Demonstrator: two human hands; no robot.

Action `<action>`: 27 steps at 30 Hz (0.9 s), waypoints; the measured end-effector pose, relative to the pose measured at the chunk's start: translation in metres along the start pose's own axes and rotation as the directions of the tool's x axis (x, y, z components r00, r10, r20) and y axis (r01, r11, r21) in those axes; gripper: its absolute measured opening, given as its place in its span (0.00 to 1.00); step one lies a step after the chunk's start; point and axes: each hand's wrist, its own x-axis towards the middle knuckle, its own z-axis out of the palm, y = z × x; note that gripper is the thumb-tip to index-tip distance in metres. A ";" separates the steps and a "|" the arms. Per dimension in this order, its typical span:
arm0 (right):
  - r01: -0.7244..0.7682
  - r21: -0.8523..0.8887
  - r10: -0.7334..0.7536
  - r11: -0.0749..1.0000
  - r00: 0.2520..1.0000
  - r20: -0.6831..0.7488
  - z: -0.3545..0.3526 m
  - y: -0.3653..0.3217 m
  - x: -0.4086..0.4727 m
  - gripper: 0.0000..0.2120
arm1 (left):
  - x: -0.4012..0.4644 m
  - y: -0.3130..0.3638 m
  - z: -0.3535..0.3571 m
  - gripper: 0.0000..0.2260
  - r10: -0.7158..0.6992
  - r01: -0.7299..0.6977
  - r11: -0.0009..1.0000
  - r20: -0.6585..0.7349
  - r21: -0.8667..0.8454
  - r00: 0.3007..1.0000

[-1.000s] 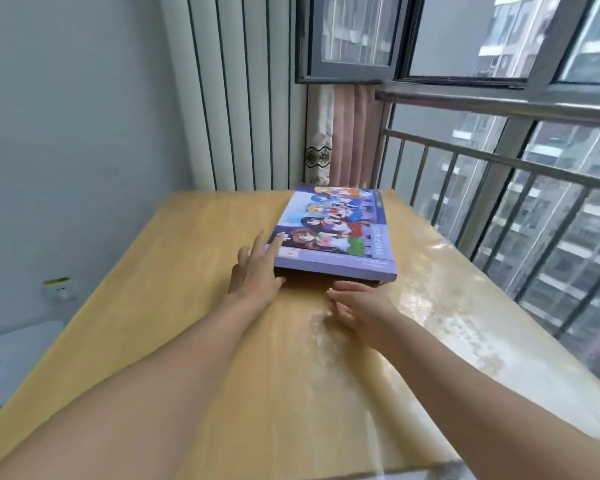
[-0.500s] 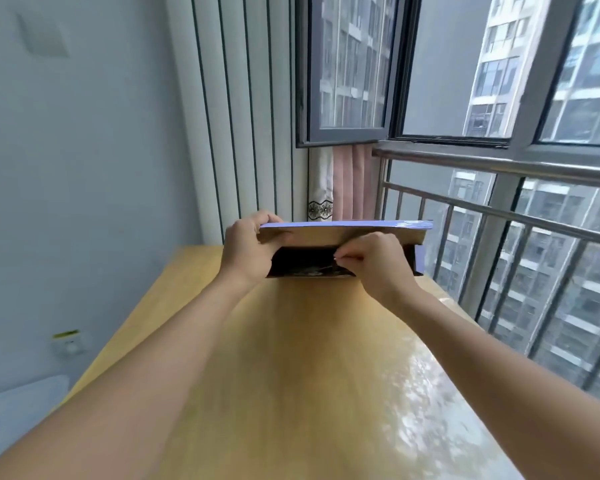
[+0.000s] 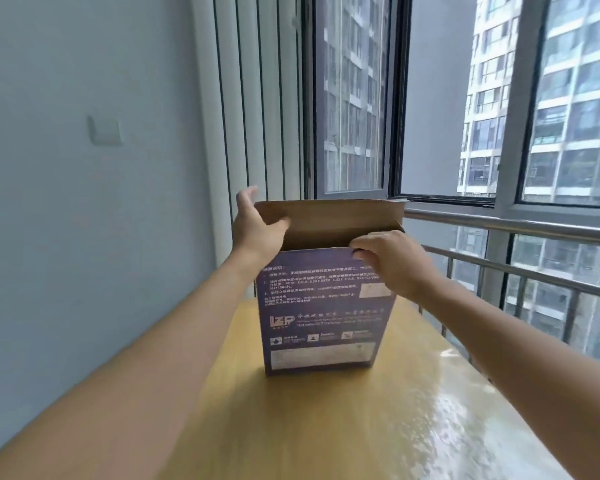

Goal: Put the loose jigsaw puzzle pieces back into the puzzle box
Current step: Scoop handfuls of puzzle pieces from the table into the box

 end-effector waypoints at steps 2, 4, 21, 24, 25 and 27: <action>0.000 0.087 0.003 0.996 0.999 -0.034 -0.007 0.000 0.008 0.07 | 0.007 0.003 -0.001 0.28 -0.011 0.011 0.999 -0.018 -0.044 1.000; 0.057 0.070 -0.056 0.996 0.998 -0.019 -0.010 0.001 0.016 0.07 | 0.011 -0.003 -0.004 0.25 -0.040 0.038 0.997 -0.025 -0.073 0.999; -0.454 0.842 0.675 0.291 0.721 0.156 -0.027 0.028 -0.015 0.18 | -0.008 -0.033 0.006 0.07 -0.017 0.059 0.949 0.137 -0.308 0.990; -0.413 0.911 0.629 0.020 0.713 0.310 -0.026 0.023 -0.020 0.17 | -0.014 -0.029 0.009 0.13 -0.106 0.137 0.861 0.091 -0.491 0.990; -0.379 0.925 0.610 -0.006 0.731 0.304 -0.025 0.024 -0.021 0.18 | -0.015 -0.030 0.009 0.16 -0.089 0.127 0.862 0.100 -0.490 0.991; -0.322 0.946 0.548 -0.019 0.788 0.279 -0.023 0.031 -0.023 0.19 | -0.016 -0.031 0.008 0.20 -0.005 0.057 0.910 0.125 -0.412 0.992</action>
